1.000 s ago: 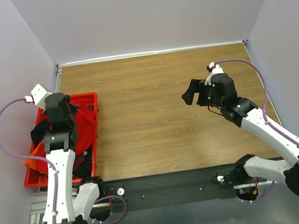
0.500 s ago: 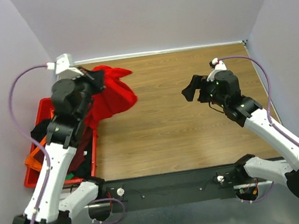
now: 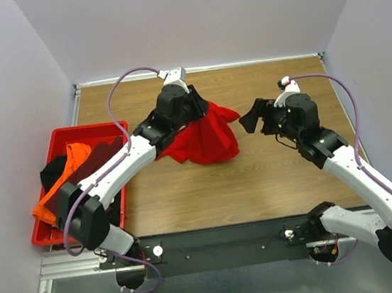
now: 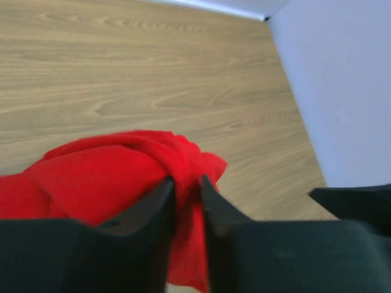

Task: Fold and stack the t-shirts
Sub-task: Move the tshirt to the center of the board, then flatten the tshirt out

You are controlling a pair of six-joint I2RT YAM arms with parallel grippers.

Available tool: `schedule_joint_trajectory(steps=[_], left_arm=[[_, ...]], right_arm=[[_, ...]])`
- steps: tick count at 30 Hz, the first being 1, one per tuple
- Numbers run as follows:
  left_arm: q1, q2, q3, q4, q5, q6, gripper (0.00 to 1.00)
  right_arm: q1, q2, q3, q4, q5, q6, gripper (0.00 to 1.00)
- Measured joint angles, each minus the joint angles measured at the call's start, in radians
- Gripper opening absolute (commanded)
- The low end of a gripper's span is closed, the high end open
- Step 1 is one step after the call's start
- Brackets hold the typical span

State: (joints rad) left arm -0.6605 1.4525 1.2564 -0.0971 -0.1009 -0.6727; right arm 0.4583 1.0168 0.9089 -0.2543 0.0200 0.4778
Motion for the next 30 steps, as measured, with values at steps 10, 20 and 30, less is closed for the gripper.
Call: schedule_joint_trajectory(steps=[10,20,30], left_arm=[[0.100,-0.023,-0.060,0.025,-0.001,-0.013,0.48],[0.237,-0.153,-0.434,0.003,-0.055,-0.072,0.38],[0.264,-0.121,-0.510,0.030,-0.068,-0.084,0.33]], right_arm=[[0.069,0.151,-0.060,0.020,-0.029,0.001,0.98],[0.296,0.395,-0.027,0.051,0.096,0.004,0.90],[0.433,0.664,0.135,0.077,0.219,-0.008,0.89]])
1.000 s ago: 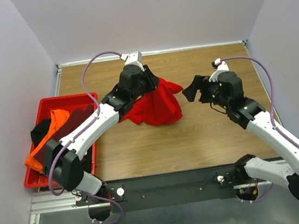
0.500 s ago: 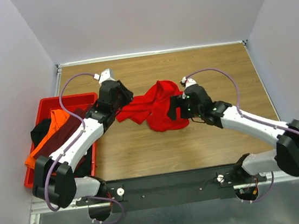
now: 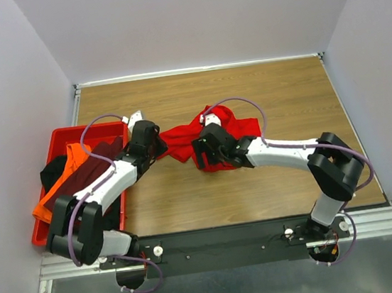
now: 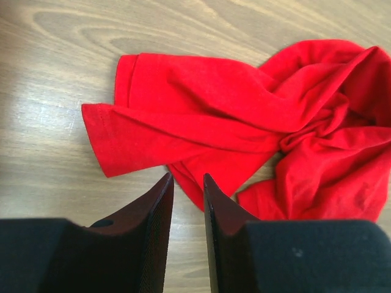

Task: Fold and stack the t-shirts
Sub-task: Flatten the tshirt out

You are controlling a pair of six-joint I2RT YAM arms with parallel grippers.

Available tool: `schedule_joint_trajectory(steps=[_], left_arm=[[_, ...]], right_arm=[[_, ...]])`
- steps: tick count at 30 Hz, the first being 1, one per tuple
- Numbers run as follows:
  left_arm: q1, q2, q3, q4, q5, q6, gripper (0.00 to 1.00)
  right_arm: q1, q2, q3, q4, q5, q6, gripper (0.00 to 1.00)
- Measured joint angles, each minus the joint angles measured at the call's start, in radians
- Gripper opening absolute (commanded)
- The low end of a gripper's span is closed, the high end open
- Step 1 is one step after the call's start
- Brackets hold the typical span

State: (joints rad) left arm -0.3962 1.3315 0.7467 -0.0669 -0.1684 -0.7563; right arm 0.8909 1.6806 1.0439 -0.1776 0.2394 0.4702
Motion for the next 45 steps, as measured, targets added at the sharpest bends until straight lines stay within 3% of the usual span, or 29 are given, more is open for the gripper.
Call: schedule_joint_trajectory(steps=[5,13,16,17,20,21,23,24,26,31,36,45], left_arm=[[0.000,0.080,0.000,0.021,0.002,0.001,0.34],[-0.017,0.151,0.000,0.074,0.040,0.008,0.47],[-0.053,0.172,0.001,0.095,0.052,0.009,0.47],[-0.069,0.184,0.003,0.101,0.055,0.009,0.47],[-0.099,0.232,0.015,0.120,0.064,0.008,0.45],[-0.106,0.249,0.018,0.126,0.066,0.007,0.41],[-0.119,0.277,0.020,0.128,0.068,0.007,0.38],[-0.123,0.289,0.021,0.130,0.068,0.006,0.31],[-0.125,0.311,0.035,0.139,0.068,0.006,0.22],[-0.125,0.340,0.058,0.142,0.066,0.009,0.00],[-0.122,0.280,0.063,0.087,0.034,0.015,0.00],[-0.018,-0.052,0.179,-0.068,-0.043,0.068,0.00]], right_arm=[[0.002,0.060,0.058,0.017,0.035,-0.007,0.86],[0.006,0.141,0.083,0.028,0.063,-0.007,0.80],[0.006,0.163,0.083,0.028,0.070,-0.005,0.68],[0.006,0.166,0.083,0.027,0.072,-0.005,0.59],[0.007,0.167,0.083,0.029,0.088,0.003,0.41],[0.007,0.166,0.083,0.029,0.095,0.004,0.32],[0.007,0.165,0.083,0.028,0.108,0.010,0.24],[0.007,0.161,0.083,0.029,0.119,0.006,0.17],[0.007,0.150,0.082,0.027,0.136,0.008,0.13],[0.007,0.068,0.071,0.026,0.197,-0.001,0.10],[0.006,-0.099,0.054,-0.007,0.311,-0.026,0.09],[-0.077,-0.394,0.055,-0.066,0.489,-0.090,0.09]])
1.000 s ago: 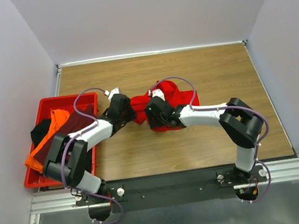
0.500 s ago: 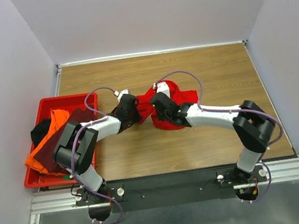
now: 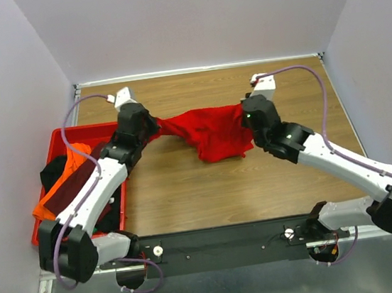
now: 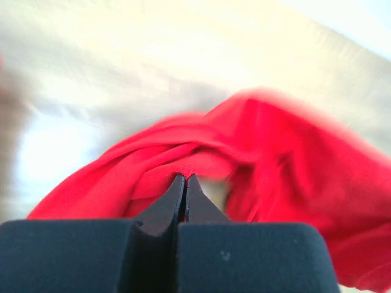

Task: Fold and stack the t-shirts
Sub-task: Flatten the tshirt out

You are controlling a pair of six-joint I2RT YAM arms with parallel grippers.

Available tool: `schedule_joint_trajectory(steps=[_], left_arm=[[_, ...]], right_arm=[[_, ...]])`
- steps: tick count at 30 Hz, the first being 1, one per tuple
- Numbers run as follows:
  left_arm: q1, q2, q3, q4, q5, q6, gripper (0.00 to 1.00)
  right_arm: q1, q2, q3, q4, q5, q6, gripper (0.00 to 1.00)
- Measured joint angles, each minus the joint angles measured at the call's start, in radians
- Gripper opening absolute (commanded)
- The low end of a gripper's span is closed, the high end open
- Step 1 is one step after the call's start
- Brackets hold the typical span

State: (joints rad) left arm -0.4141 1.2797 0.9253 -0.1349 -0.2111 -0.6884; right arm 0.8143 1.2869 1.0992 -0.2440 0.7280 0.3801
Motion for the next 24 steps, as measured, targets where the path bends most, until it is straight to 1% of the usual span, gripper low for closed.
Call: schedule_joint_trajectory(steps=[6,11,14,20,24], left_arm=[[0.051,-0.150,0.114,-0.093,-0.042,0.043,0.00],[0.075,-0.205,0.187,-0.146,-0.055,0.076,0.00],[0.086,-0.208,0.213,-0.167,-0.057,0.084,0.00],[0.088,-0.234,0.212,-0.198,-0.055,0.097,0.00],[0.088,-0.264,0.201,-0.192,-0.054,0.101,0.00]], right_arm=[[-0.124,-0.092,0.016,-0.028,0.047,-0.039,0.09],[-0.217,-0.114,0.074,-0.047,0.071,-0.055,0.09],[-0.248,-0.114,0.126,-0.047,0.080,-0.066,0.09],[-0.275,-0.102,0.259,-0.048,0.099,-0.096,0.10],[-0.297,-0.052,0.342,-0.043,0.100,-0.123,0.10]])
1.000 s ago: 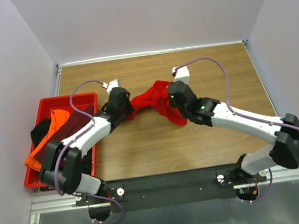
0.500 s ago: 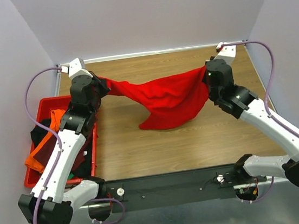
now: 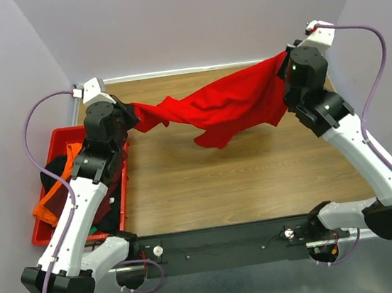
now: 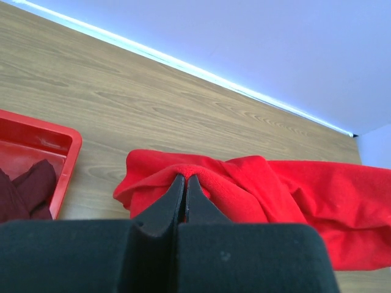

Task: Fold and stack the t-shirts
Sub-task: Flatten the tshirt out

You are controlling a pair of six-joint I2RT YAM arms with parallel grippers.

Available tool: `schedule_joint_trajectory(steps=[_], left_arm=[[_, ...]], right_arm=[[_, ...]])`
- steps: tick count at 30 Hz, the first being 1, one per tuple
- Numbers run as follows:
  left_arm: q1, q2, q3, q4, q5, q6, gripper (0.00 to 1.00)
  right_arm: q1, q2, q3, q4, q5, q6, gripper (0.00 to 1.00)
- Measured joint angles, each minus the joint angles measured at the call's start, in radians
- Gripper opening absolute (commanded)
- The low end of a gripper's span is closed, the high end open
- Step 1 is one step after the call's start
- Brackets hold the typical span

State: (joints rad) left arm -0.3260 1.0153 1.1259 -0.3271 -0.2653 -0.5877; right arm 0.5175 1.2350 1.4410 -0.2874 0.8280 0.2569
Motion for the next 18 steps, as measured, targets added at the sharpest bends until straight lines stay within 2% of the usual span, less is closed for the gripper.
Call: schedule_joint_trajectory(steps=[4,5,6,7,8,11,15,18], left_arm=[[0.005,0.015,-0.016,0.005,0.020,0.005,0.00],[0.005,0.024,-0.020,0.006,0.033,0.007,0.00],[0.005,0.031,-0.025,0.010,0.041,0.008,0.00],[0.005,0.040,-0.037,0.019,0.059,0.009,0.00],[0.005,0.043,-0.051,0.028,0.075,0.009,0.00],[0.005,0.051,-0.111,0.058,0.115,0.007,0.00],[0.005,0.071,-0.225,0.106,0.179,-0.007,0.00],[0.005,0.095,-0.293,0.129,0.211,-0.021,0.00]], right_arm=[[-0.088,0.099,0.074,0.001,-0.039,-0.012,0.10],[-0.127,0.130,0.085,0.001,-0.054,-0.012,0.13],[-0.164,0.160,0.098,0.002,-0.076,-0.011,0.24],[-0.204,0.205,0.112,0.003,-0.106,-0.008,0.30],[-0.222,0.227,0.118,0.003,-0.121,-0.011,0.47],[-0.285,0.340,0.129,0.000,-0.189,0.002,0.77],[-0.294,0.418,0.114,-0.032,-0.277,0.035,0.80],[-0.292,0.394,0.031,-0.037,-0.383,0.085,0.80]])
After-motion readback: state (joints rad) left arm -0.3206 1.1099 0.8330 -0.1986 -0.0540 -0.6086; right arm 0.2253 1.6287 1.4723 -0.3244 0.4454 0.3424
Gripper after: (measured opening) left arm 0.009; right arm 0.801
